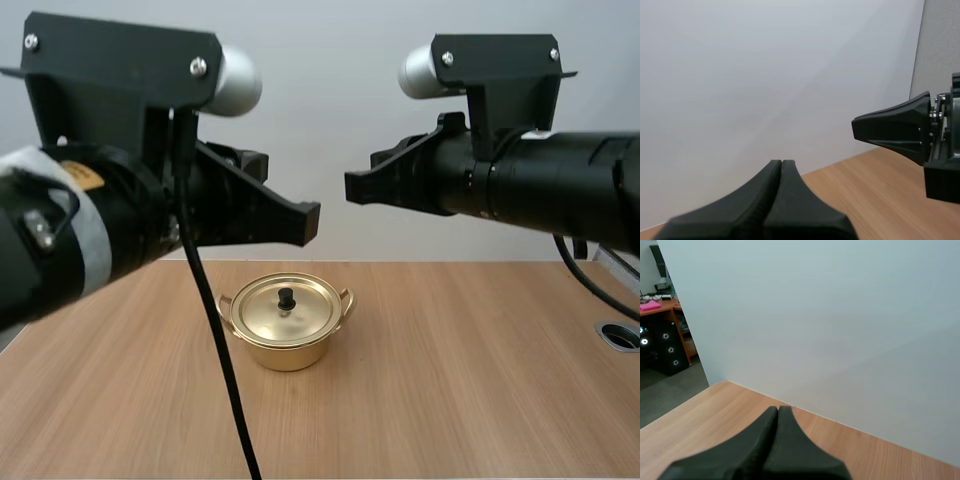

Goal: Open the pot, put the car inside, and close it

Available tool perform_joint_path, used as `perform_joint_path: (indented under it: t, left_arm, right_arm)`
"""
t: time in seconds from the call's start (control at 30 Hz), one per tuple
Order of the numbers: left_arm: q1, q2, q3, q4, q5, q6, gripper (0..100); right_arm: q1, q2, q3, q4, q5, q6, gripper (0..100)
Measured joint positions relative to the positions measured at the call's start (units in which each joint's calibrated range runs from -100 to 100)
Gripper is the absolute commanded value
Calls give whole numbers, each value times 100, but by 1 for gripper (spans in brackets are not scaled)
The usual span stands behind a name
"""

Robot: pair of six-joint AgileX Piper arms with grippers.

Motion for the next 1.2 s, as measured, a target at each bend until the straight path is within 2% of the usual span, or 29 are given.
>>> perform_joint_path:
  t: [0.2, 0.37, 0.47, 0.57, 0.67, 0.83, 0.87, 0.9, 1.03, 1.2]
  left_arm:
    - [0, -755, 742, -12, -1223, 13, 0]
    - [0, -789, 1160, 72, -1412, 14, 0]
    - [0, -841, 1576, 280, -1749, 4, 0]
    - [0, -903, 2057, 272, -2450, -137, 0]
    - [0, -903, 2322, 270, -2963, -319, 0]
    - [11, -903, 2667, 248, -3487, -462, 0]
    - [28, -903, 2917, 248, -4220, -473, 0]
    - [28, -903, 3003, 272, -4417, -417, 0]
    - [28, -903, 3580, 302, -4648, -435, 0]
    - [28, -1110, 4738, 302, -5729, -446, 0]
  right_arm:
    - [0, -1044, 834, 409, -232, -319, 0]
    - [-79, -1573, 1302, 759, -335, -412, 0]
    - [-207, -1618, 1476, 623, -868, -386, 0]
    - [-378, -1618, 1575, 255, -1507, -130, 0]
    - [-479, -1618, 1575, 167, -1783, 36, 0]
    - [-653, -1618, 1575, 169, -1891, 331, 0]
    - [-678, -1618, 1575, 441, -1757, 378, 0]
    - [-678, -1618, 1575, 600, -1625, 341, 0]
    - [-678, -1618, 1575, 947, -1324, 147, 0]
    - [-678, -1618, 1575, 673, -1356, 147, 0]
